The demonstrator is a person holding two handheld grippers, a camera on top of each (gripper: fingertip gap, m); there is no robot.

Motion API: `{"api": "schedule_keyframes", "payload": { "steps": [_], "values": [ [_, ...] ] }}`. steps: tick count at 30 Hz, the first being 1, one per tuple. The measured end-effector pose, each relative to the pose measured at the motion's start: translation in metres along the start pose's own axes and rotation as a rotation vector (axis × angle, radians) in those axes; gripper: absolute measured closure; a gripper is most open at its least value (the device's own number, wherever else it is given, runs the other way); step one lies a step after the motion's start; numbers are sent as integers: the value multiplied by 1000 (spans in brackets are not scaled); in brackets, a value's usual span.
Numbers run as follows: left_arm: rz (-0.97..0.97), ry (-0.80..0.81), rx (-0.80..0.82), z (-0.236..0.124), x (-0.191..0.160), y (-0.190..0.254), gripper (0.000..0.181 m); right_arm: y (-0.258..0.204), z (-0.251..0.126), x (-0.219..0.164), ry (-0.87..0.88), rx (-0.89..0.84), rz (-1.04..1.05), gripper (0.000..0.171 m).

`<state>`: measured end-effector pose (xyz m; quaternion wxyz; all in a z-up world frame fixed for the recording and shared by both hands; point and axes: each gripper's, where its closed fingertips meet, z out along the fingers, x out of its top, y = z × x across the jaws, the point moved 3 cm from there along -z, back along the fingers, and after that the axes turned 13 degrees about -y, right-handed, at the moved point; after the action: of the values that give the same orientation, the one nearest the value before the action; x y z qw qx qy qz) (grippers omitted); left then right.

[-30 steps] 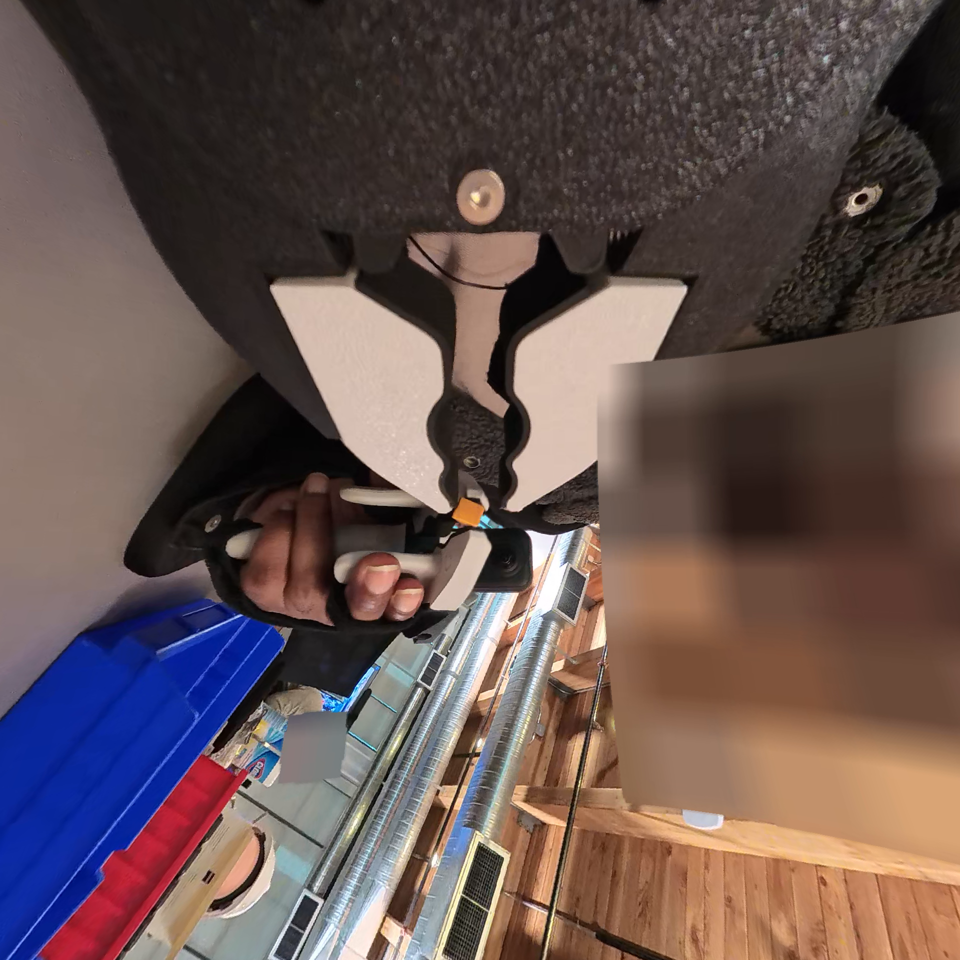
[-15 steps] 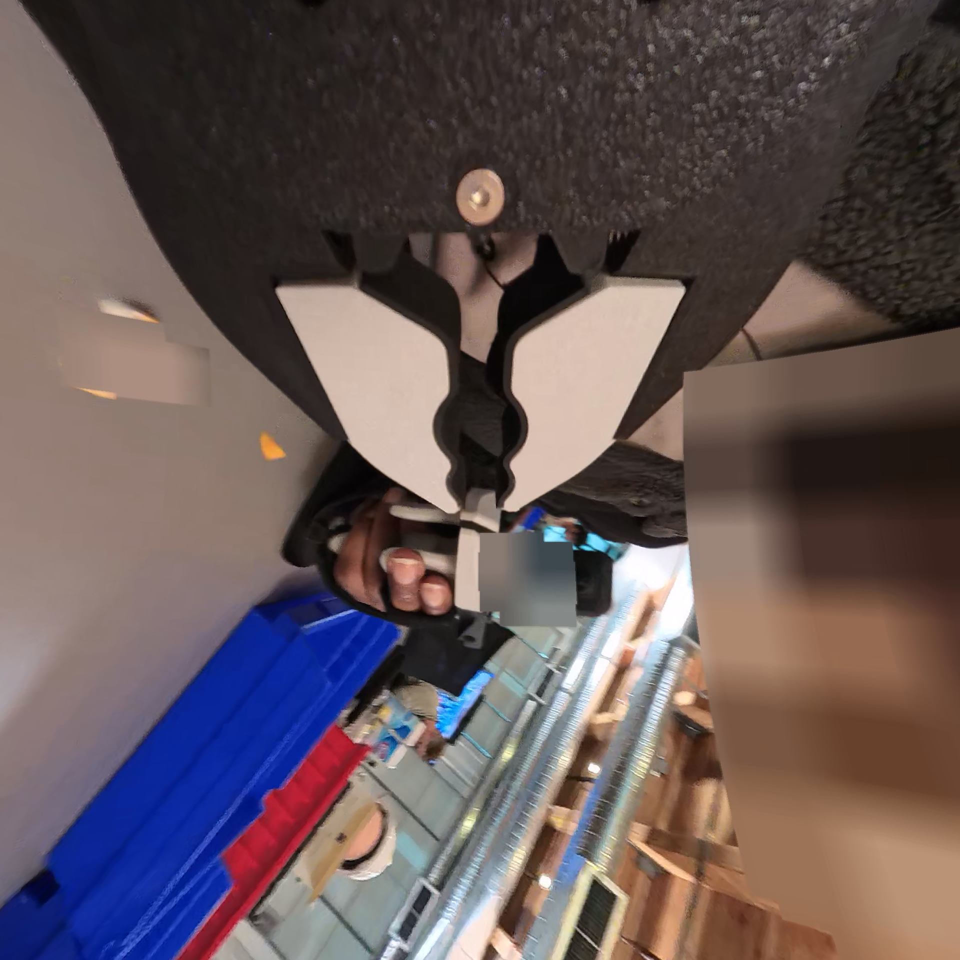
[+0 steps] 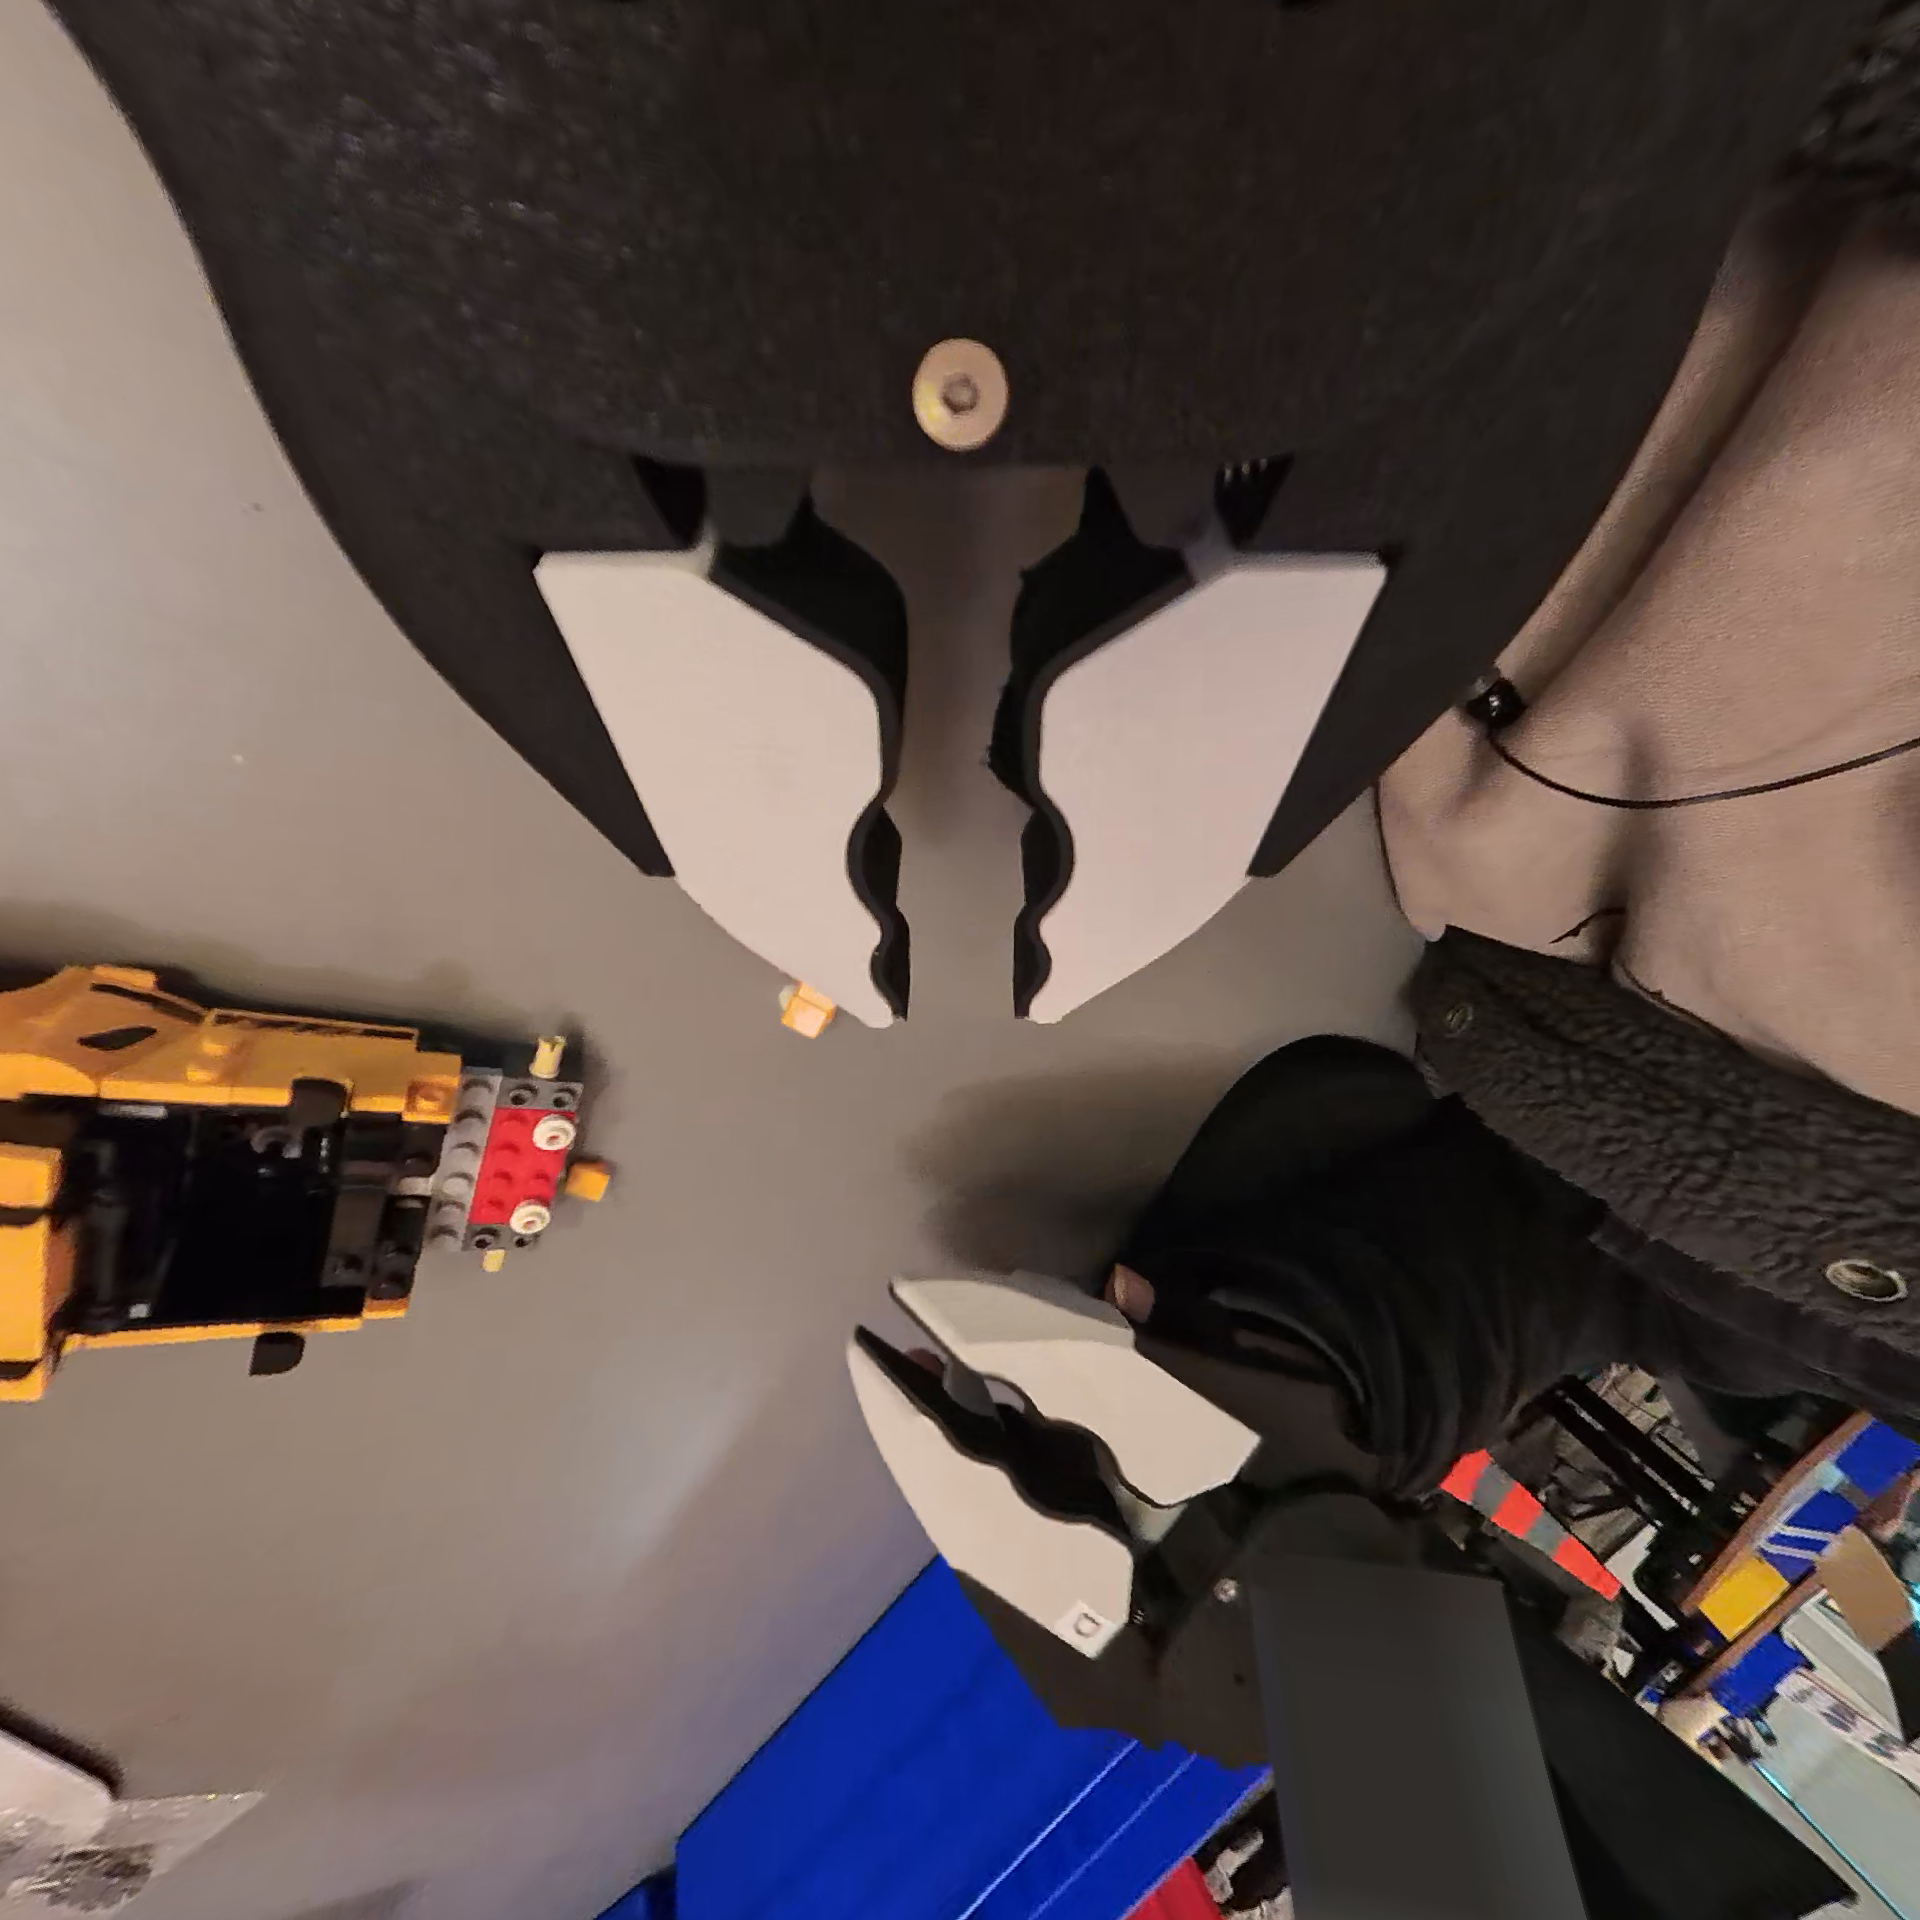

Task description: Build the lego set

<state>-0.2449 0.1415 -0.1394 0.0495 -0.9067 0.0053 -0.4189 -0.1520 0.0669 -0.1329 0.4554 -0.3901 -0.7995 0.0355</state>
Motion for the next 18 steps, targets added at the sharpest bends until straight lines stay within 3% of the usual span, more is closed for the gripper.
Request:
{"api": "schedule_keyframes", "payload": {
  "steps": [7, 18],
  "values": [
    [-60, -214, -37, 37, -14, -19, 162, 13, 6, 9, -7, -46, -42, 152],
    [-92, -345, -58, 71, -5, -26, 166, 23, -8, 10, 94, -14, 9, 153]
  ]
}}
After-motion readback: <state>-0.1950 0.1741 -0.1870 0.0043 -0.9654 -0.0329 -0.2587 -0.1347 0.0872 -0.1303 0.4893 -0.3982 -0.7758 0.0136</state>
